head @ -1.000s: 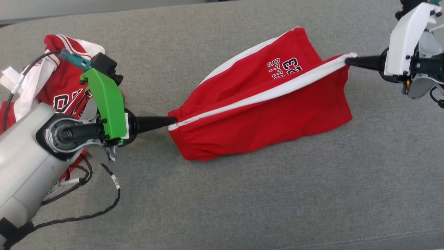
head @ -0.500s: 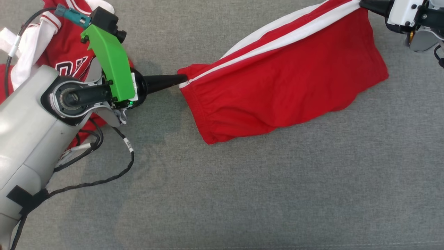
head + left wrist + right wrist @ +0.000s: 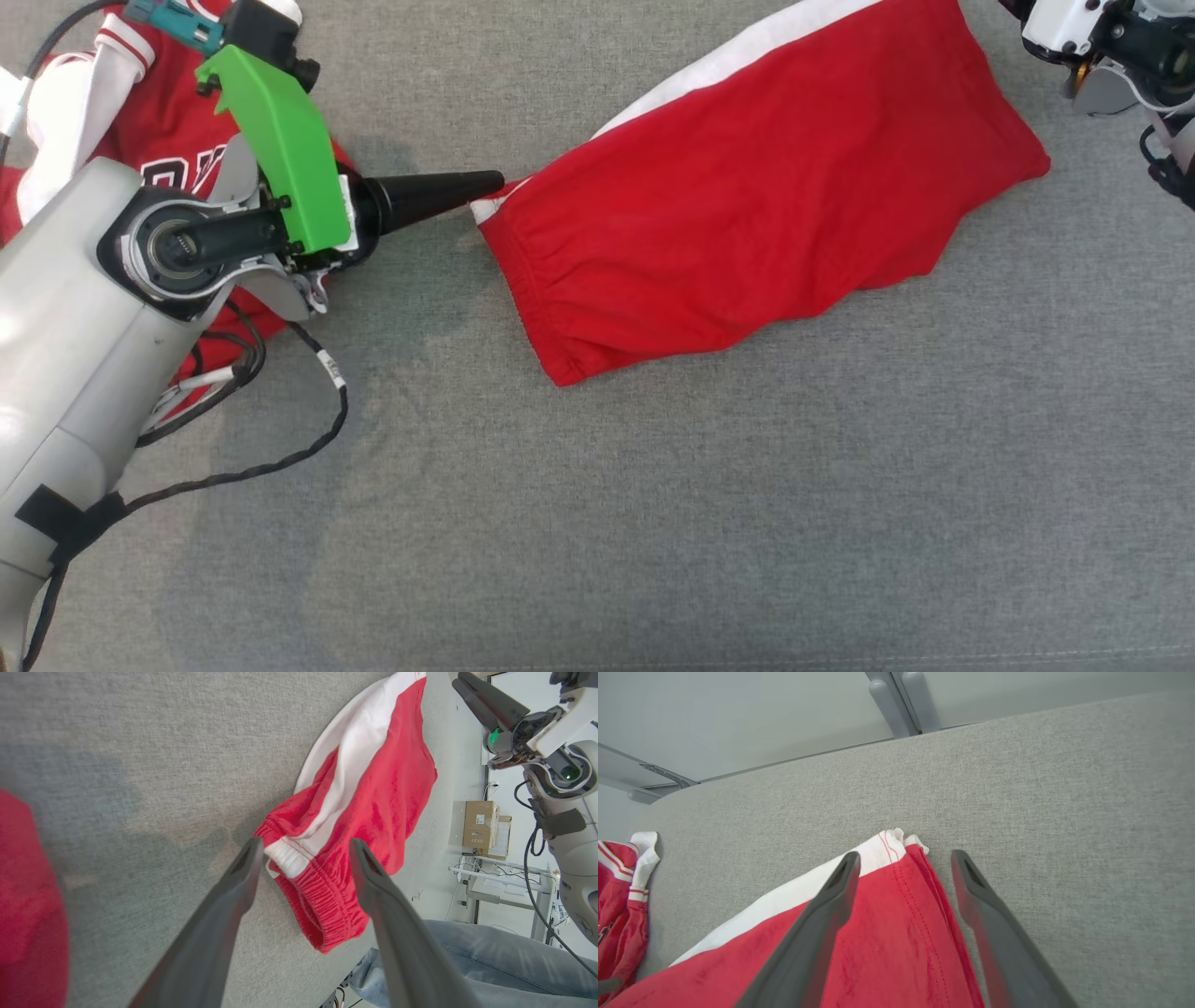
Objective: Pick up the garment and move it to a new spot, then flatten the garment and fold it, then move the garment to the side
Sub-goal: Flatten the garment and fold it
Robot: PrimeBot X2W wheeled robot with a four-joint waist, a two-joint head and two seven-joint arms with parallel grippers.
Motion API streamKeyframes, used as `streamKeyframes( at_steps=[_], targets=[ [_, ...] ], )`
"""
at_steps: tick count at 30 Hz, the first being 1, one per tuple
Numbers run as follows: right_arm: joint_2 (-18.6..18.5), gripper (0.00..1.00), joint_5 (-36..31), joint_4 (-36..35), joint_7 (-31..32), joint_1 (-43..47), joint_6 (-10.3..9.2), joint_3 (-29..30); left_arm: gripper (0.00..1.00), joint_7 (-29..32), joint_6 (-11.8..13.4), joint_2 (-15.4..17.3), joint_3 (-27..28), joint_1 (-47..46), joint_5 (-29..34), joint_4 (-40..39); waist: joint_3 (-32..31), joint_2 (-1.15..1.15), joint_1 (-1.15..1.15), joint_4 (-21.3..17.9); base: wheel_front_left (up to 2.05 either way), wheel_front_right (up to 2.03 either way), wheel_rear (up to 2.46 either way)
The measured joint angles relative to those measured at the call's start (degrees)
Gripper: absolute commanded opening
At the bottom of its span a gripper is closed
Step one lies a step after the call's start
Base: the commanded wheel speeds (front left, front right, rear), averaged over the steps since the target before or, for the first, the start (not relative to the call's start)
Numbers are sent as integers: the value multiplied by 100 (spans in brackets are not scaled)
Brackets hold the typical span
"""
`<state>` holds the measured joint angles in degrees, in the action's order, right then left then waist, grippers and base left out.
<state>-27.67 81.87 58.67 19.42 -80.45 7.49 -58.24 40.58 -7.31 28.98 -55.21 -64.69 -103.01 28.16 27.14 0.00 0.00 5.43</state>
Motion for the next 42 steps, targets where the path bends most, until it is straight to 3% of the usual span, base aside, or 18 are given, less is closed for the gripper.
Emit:
streamKeyframes(
  at_steps=[4, 8, 12, 16, 21, 26, 29, 34, 42],
  targets=[
    [-2, 100, -202, -243, -849, 165, 0, -24, 100, -308, -1, 127, 125, 55, 277, -209, -179, 0, 0, -46, 0, 0, 0],
    [-64, 100, -390, -545, -1692, 487, 0, -83, 100, -1045, -7, 354, 245, 175, 860, -575, -394, 0, 0, -78, 0, 0, 0],
    [-130, 100, -614, -809, -2774, 860, 0, -144, 100, -2241, -7, 615, 279, 483, 1716, -911, -668, 0, 0, -100, 0, 0, 0],
    [-126, 100, -827, -937, -3353, 1267, 0, -146, 100, -3667, 12, 861, 275, 873, 2687, -899, -940, 0, 0, -111, 0, 0, 0],
    [-89, 100, -1338, -890, -3441, 1737, 0, 283, 100, -5265, 659, 835, 328, 1505, 3573, -965, -1204, 0, 0, -95, 0, 0, 0],
    [53, 100, -1828, -648, -3442, 2242, 1, 828, 100, -5539, 1377, 489, 1013, 2360, 4257, -1530, -1270, 0, 0, 70, 0, 0, 0],
    [67, 100, -2042, -274, -3443, 2275, 1, 923, 100, -5565, 1581, 163, 1740, 2955, 5031, -2072, -1236, 0, 0, 215, 0, 0, 0],
    [68, 100, -2158, 425, -3356, 2251, 2, 896, 100, -5571, 1544, -554, 2616, 4023, 5972, -2625, -1105, 0, 0, 540, 0, 0, 0],
    [62, 100, -2175, 1183, -2494, 1873, 3, 780, 100, -5571, 1056, -1430, 3337, 4988, 6950, -2566, -840, 0, 0, 1056, 0, 0, 0]
  ],
)
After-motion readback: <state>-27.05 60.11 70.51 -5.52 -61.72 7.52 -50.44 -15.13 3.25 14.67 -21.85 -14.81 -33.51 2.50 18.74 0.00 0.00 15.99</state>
